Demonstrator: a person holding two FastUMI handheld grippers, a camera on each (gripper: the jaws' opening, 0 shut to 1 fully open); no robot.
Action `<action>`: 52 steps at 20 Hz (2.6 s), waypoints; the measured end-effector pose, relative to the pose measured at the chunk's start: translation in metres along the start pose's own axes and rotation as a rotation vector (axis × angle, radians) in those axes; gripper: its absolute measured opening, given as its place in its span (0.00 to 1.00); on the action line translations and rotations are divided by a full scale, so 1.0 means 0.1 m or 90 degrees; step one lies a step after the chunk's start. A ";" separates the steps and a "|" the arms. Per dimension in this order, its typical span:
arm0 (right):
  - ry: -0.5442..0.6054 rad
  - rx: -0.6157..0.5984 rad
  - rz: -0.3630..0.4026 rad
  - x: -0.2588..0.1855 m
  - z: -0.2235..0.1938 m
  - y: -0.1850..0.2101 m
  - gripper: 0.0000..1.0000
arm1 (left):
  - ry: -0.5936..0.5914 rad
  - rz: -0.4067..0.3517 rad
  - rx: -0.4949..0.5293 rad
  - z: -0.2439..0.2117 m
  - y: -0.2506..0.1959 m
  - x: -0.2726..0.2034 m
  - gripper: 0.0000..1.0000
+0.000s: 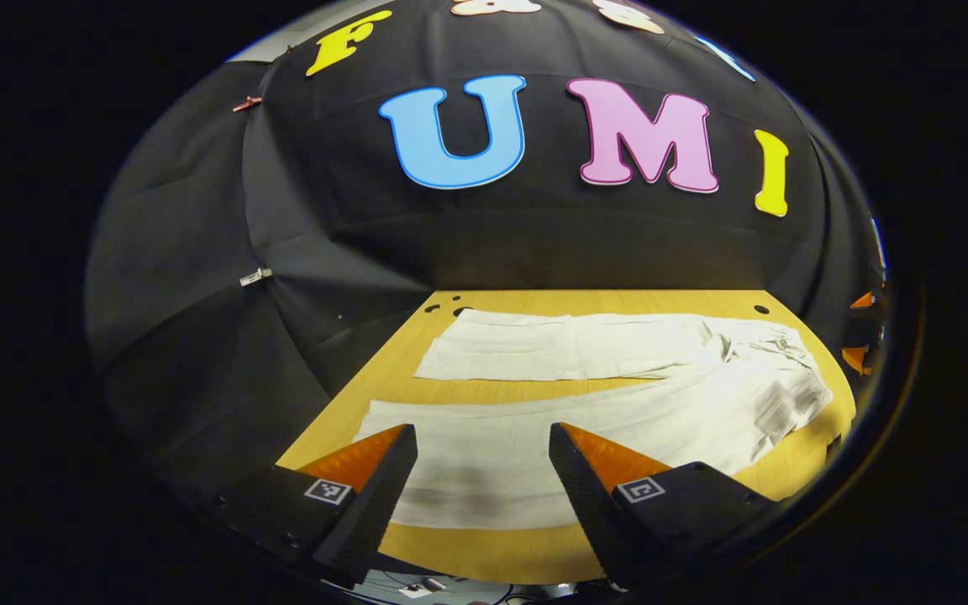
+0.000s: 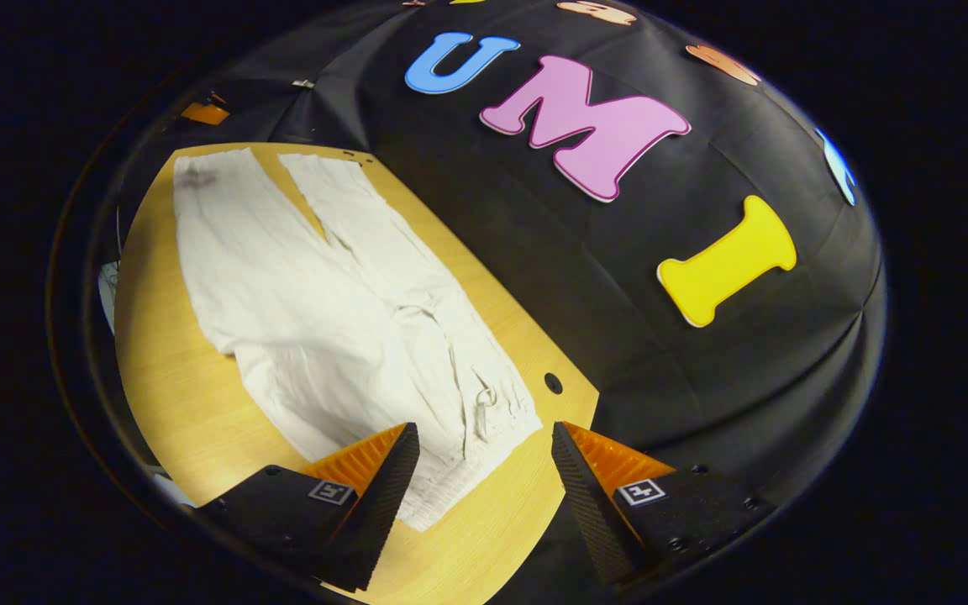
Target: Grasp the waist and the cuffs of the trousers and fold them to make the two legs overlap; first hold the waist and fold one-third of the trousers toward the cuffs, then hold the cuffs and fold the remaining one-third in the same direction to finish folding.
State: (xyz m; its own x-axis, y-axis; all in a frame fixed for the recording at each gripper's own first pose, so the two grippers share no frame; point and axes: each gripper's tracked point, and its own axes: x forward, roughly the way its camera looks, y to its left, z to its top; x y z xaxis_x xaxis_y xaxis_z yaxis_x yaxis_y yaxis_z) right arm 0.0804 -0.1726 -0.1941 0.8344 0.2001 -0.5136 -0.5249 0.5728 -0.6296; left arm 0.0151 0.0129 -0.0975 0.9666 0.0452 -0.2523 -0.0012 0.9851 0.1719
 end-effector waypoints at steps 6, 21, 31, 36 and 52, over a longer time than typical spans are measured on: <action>0.042 -0.102 0.096 0.09 -0.54 0.30 0.98 | 0.043 0.018 0.050 -0.36 -0.14 -0.07 0.99; 0.079 -0.339 0.064 0.74 -0.89 0.56 0.92 | 0.070 0.042 0.016 -0.58 -0.26 -0.14 0.99; 0.120 -0.284 0.121 0.88 -1.00 0.71 0.29 | 0.131 0.100 -0.037 -0.92 0.26 -0.07 0.98; 0.146 -0.298 0.161 0.90 -1.02 0.75 0.15 | 0.145 0.108 0.004 -1.02 0.51 0.00 0.98; 0.185 -0.306 0.273 0.84 -0.97 0.80 0.06 | 0.208 0.060 0.635 -1.63 1.70 0.50 0.96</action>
State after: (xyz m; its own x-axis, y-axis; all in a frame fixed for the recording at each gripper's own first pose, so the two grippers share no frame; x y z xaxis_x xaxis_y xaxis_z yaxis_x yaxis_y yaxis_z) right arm 0.0918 -0.1870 -0.3443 0.4942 0.0711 -0.8664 -0.8691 0.0635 -0.4906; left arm 0.0215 0.2098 -0.2357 0.8576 0.3025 -0.4160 0.2823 0.3993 0.8723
